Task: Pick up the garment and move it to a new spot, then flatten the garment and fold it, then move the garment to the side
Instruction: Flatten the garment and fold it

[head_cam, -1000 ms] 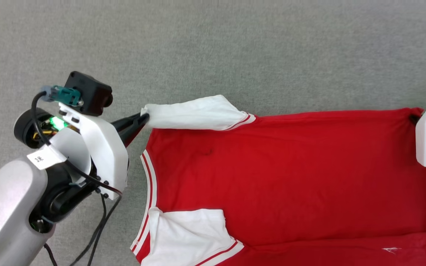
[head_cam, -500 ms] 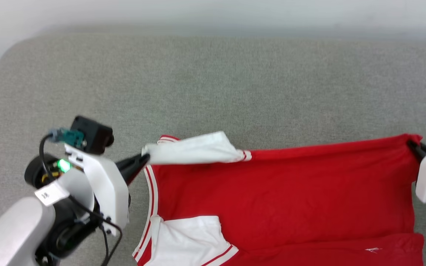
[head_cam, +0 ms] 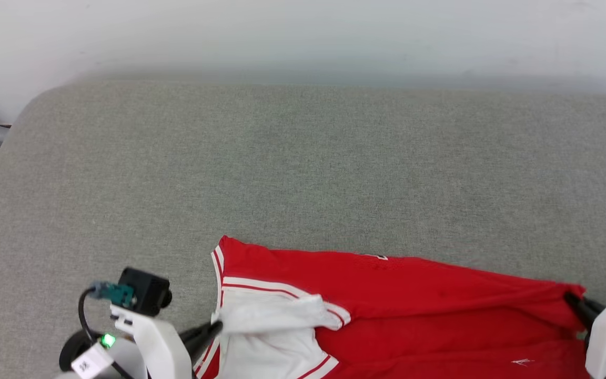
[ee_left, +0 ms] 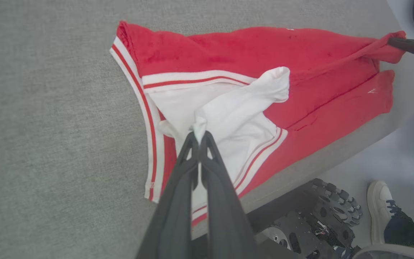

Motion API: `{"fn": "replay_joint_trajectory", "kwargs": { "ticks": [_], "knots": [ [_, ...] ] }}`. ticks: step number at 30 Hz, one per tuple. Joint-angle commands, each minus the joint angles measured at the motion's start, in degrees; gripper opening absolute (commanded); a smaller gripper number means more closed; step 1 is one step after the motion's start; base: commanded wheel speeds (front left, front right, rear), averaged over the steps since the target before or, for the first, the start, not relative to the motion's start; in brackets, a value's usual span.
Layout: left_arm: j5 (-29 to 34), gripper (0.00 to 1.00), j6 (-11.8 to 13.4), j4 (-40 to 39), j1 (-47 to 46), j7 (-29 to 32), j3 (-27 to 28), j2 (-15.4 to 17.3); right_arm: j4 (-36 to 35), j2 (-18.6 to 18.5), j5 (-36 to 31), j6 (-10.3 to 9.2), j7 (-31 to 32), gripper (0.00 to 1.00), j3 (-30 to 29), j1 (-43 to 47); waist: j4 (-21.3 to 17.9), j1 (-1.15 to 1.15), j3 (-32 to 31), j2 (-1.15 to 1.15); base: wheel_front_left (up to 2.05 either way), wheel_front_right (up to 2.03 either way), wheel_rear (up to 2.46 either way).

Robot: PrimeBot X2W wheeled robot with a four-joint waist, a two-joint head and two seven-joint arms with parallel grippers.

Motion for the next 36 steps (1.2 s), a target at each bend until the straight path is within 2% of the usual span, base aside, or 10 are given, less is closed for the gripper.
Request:
{"fn": "replay_joint_trajectory", "kwargs": {
  "ticks": [1,7,20,21,22,23,24,25,33,36],
  "knots": [
    [-0.36,0.00,0.40,0.18,1.54,-0.50,-0.22,-0.06,-0.68,0.14,0.71,-0.08,0.57,0.00,-0.16,1.52,-0.16,0.01,-0.34,0.00,0.00,0.00,0.00],
    [-0.58,0.00,0.72,1.27,5.59,-1.60,-1.58,-0.28,-3.00,-2.59,0.41,-0.08,2.07,0.00,2.48,5.37,-0.44,0.01,-0.72,0.00,0.00,0.00,0.00],
    [0.29,0.00,-1.40,7.41,5.21,-1.61,-4.07,-1.68,-0.49,-7.76,-1.21,-0.08,-0.77,0.00,8.40,5.09,-0.30,0.01,-0.84,0.00,0.00,0.00,0.00],
    [0.47,0.00,-1.65,7.81,5.18,-1.42,-4.46,-1.79,-0.22,-7.87,-0.63,-0.08,-0.83,0.05,9.00,5.32,-0.32,0.01,-0.96,0.00,0.00,0.00,0.00],
    [0.66,0.00,-1.69,8.17,5.23,-1.38,-4.80,-1.98,-0.01,-8.09,-0.27,-0.08,-0.94,0.38,9.60,5.59,-0.35,0.01,-1.10,0.00,0.00,0.00,0.00],
    [0.73,0.00,-1.76,8.50,5.32,-1.41,-5.04,-2.19,0.16,-8.33,0.07,-0.08,-1.11,1.00,9.89,5.65,-0.39,0.01,-1.31,0.00,0.00,0.00,0.00],
    [0.89,0.22,-1.85,8.93,5.42,-1.58,-5.31,-2.37,0.32,-8.45,0.31,-0.08,-1.45,1.00,10.25,5.86,-0.45,0.01,-1.55,0.00,0.00,0.00,0.00],
    [1.57,1.00,-1.79,9.34,5.33,-1.94,-5.55,-2.42,0.45,-8.46,0.66,-0.07,-1.26,1.00,10.81,6.25,-0.52,0.01,-1.84,0.00,0.00,0.00,0.00],
    [3.41,1.00,-1.21,11.38,5.19,-6.64,-4.84,-4.12,-0.90,-9.26,4.19,-0.08,0.99,1.00,10.37,7.53,-0.98,0.01,-3.86,0.00,0.00,0.00,0.00],
    [3.94,1.00,-0.72,11.66,5.05,-10.59,-3.21,-5.15,-2.69,-8.75,5.15,-0.07,3.72,1.00,8.42,8.22,-1.09,0.01,-4.51,0.00,0.00,0.00,0.00]
  ]
}}
